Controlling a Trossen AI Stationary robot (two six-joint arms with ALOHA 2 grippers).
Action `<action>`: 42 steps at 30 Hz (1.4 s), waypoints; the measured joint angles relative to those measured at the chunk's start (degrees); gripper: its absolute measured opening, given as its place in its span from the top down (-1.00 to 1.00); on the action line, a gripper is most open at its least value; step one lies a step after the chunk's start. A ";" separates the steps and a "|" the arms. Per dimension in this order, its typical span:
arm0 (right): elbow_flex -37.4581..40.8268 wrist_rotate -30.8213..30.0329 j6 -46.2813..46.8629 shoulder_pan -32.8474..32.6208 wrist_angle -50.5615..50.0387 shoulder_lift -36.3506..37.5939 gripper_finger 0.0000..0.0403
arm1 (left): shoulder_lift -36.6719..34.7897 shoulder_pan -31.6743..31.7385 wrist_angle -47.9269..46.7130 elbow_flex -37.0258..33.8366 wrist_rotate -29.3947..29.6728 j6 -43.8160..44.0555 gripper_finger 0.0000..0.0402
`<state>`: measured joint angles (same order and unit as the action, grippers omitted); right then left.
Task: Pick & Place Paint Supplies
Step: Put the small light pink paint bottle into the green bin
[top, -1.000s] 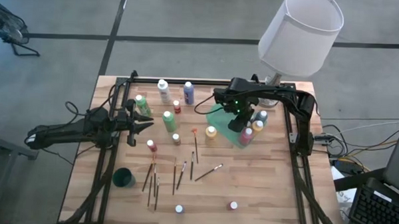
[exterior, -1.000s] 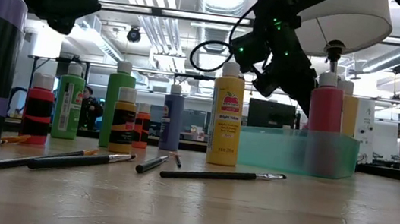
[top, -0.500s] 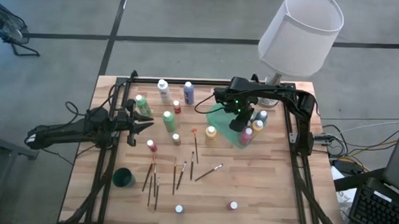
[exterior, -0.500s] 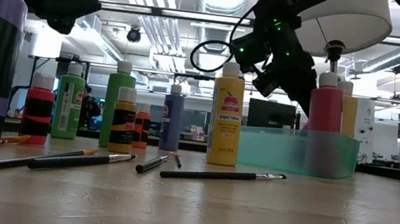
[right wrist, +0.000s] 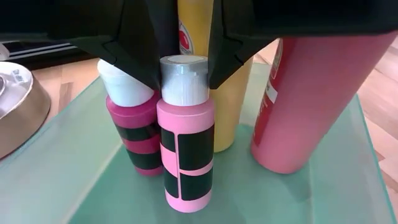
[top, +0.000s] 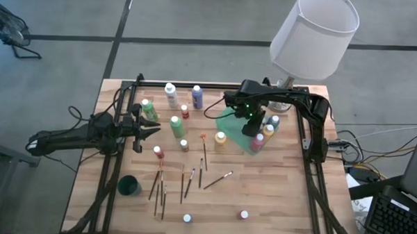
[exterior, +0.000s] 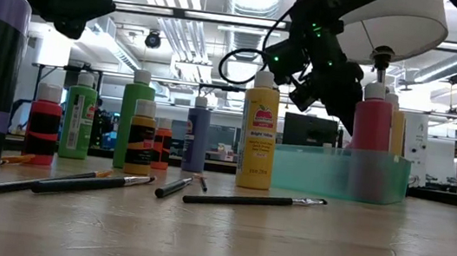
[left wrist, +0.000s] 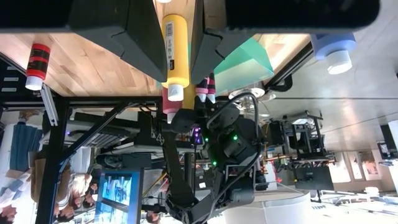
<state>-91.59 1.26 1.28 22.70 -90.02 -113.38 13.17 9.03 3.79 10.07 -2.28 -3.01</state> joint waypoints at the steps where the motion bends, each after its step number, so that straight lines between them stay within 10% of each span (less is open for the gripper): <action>1: 0.00 -0.01 -0.16 0.00 -0.01 0.00 0.48 | 0.00 -0.01 0.00 0.00 0.00 0.00 0.62; 27: 0.00 0.26 -0.22 -0.04 0.00 0.00 0.40 | 0.00 0.01 -0.02 0.00 0.00 0.00 0.62; 42: -1.90 0.71 1.34 -0.07 -0.07 0.00 -0.01 | 0.00 0.00 -0.02 0.00 0.00 -0.02 0.62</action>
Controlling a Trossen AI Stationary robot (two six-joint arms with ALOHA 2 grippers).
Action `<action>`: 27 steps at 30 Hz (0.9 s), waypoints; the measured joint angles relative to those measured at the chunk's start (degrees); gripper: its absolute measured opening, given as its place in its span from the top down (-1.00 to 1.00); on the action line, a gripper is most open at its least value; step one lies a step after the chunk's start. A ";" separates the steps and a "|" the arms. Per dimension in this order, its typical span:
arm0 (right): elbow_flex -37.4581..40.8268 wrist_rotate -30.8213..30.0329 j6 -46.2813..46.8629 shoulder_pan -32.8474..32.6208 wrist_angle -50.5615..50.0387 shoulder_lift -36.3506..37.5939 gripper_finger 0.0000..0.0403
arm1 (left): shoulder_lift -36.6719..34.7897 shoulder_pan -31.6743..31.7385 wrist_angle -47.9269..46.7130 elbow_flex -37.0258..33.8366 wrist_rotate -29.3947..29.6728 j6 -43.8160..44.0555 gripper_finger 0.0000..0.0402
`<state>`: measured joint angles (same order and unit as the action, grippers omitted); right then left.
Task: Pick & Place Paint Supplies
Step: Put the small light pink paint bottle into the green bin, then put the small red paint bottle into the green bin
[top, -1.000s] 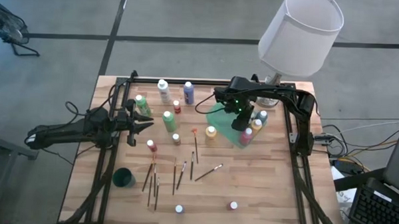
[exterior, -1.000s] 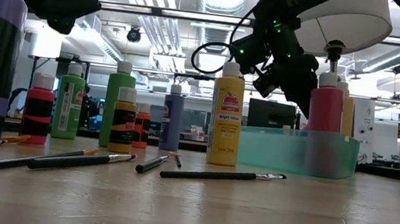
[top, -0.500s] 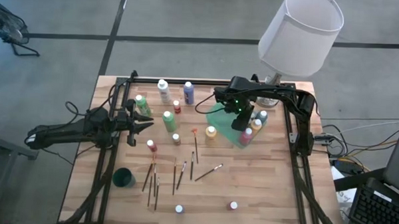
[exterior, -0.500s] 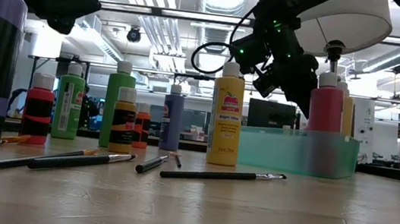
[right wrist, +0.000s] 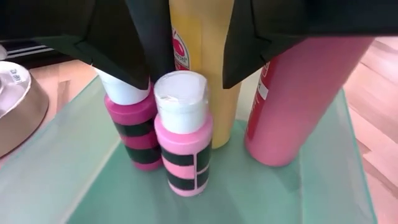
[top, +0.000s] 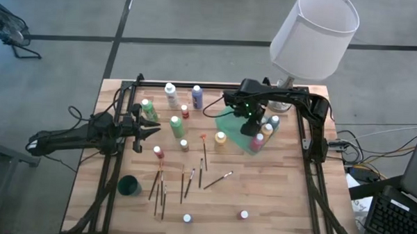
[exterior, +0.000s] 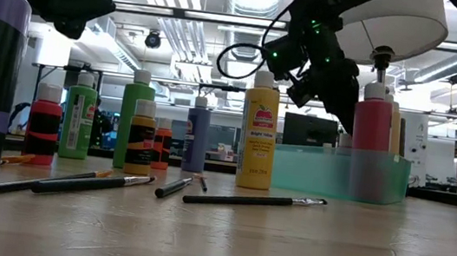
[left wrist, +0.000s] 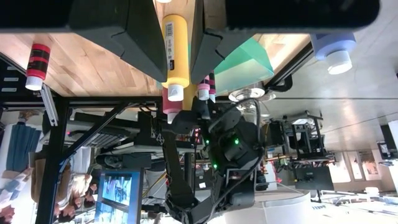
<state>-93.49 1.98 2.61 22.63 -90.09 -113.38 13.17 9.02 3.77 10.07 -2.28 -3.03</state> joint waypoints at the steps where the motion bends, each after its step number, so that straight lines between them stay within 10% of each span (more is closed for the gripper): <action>1: -0.76 0.00 0.00 0.00 0.03 0.00 -0.03 | 0.00 0.02 0.00 0.00 0.00 0.01 0.62; 15: -10.29 -0.27 4.17 -0.16 1.57 -0.50 0.13 | 0.00 0.00 0.00 0.00 0.00 0.02 0.62; 27: -26.36 4.96 12.13 -9.02 1.50 0.46 0.67 | 0.00 0.00 0.02 0.00 0.00 0.02 0.62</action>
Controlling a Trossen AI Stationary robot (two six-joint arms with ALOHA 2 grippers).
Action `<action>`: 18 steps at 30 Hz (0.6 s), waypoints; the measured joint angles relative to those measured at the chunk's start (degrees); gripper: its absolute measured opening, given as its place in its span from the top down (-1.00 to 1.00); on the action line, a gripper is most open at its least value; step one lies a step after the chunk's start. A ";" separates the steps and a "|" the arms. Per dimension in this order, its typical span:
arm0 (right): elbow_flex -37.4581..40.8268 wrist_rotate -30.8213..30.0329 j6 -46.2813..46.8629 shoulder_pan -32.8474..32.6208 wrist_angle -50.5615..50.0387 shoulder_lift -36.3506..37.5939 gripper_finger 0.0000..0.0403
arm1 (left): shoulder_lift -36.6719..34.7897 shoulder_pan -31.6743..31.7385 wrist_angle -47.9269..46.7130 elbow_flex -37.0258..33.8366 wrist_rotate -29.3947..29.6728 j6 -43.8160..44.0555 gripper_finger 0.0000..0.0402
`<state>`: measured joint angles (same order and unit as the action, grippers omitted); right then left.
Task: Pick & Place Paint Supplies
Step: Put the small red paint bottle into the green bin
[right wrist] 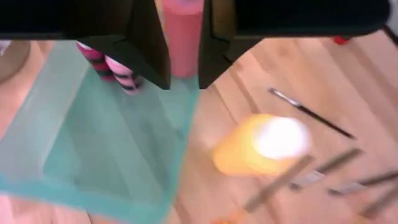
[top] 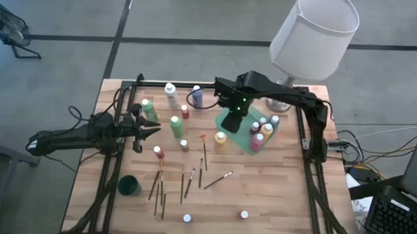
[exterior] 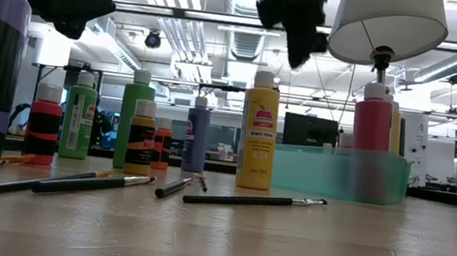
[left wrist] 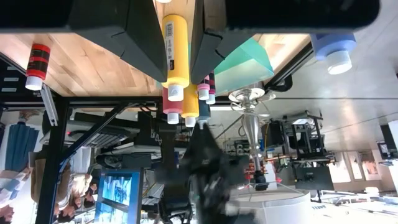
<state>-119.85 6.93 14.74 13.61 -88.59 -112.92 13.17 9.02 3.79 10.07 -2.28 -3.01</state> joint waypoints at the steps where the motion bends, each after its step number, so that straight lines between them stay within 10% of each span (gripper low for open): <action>1: -1.69 0.00 0.94 -1.33 0.01 0.00 0.71 | 0.00 0.00 -0.02 0.00 0.00 0.00 0.62; 18: -14.91 -17.15 17.19 -32.45 -1.35 1.23 0.96 | 0.00 0.02 -0.04 -0.02 0.00 0.00 0.62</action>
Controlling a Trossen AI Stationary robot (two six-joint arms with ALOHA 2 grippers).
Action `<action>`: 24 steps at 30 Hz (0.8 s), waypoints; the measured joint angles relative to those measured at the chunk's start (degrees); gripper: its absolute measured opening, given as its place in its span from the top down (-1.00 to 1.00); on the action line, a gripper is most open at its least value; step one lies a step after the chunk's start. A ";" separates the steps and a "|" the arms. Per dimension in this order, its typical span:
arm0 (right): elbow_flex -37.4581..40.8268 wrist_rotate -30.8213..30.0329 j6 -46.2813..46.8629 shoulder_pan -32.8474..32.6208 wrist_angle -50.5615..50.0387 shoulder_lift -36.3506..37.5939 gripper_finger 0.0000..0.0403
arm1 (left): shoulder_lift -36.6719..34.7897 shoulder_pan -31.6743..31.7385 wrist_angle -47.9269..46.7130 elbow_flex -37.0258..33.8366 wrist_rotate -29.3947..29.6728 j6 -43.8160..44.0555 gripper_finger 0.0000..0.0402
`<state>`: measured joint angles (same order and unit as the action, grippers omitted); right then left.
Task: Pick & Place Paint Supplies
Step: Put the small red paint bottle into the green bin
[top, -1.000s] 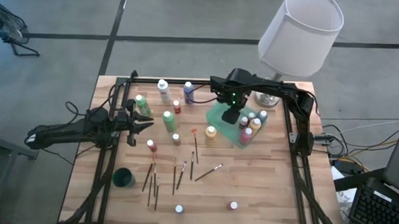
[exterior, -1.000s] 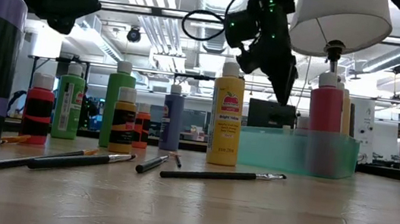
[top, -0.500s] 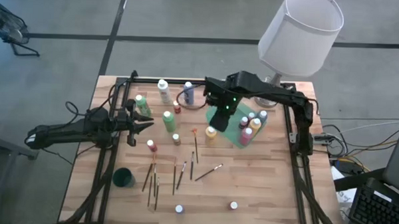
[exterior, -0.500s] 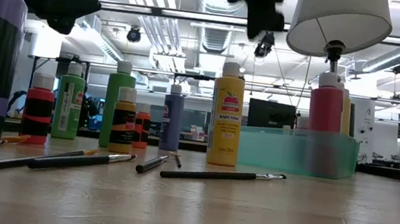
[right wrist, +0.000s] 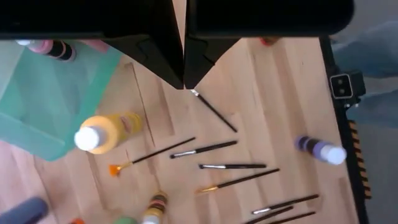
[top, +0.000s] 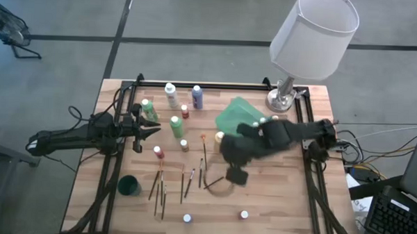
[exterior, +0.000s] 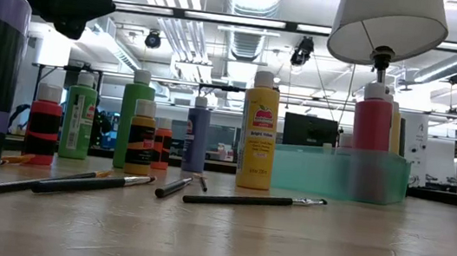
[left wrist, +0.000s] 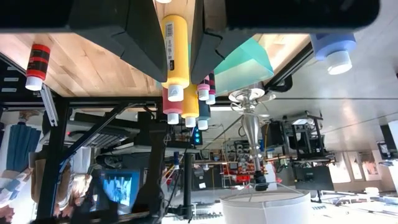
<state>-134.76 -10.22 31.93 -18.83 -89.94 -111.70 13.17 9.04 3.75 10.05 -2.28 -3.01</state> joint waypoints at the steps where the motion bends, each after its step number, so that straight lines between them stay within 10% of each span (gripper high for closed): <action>1: 0.00 -1.49 0.58 -1.85 -0.03 0.07 0.96 | 0.00 0.00 0.00 0.02 0.00 0.00 0.62; 14: 2.15 -7.23 6.95 -21.00 0.01 2.09 0.96 | -0.02 -0.02 0.00 0.02 0.00 -0.02 0.62; 24: 23.94 -14.21 18.86 -37.38 10.71 12.29 0.96 | 0.00 0.00 0.02 0.00 0.00 0.00 0.62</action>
<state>-110.82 -24.43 50.79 -56.21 -79.23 -99.41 13.17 9.04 3.77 10.05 -2.28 -3.01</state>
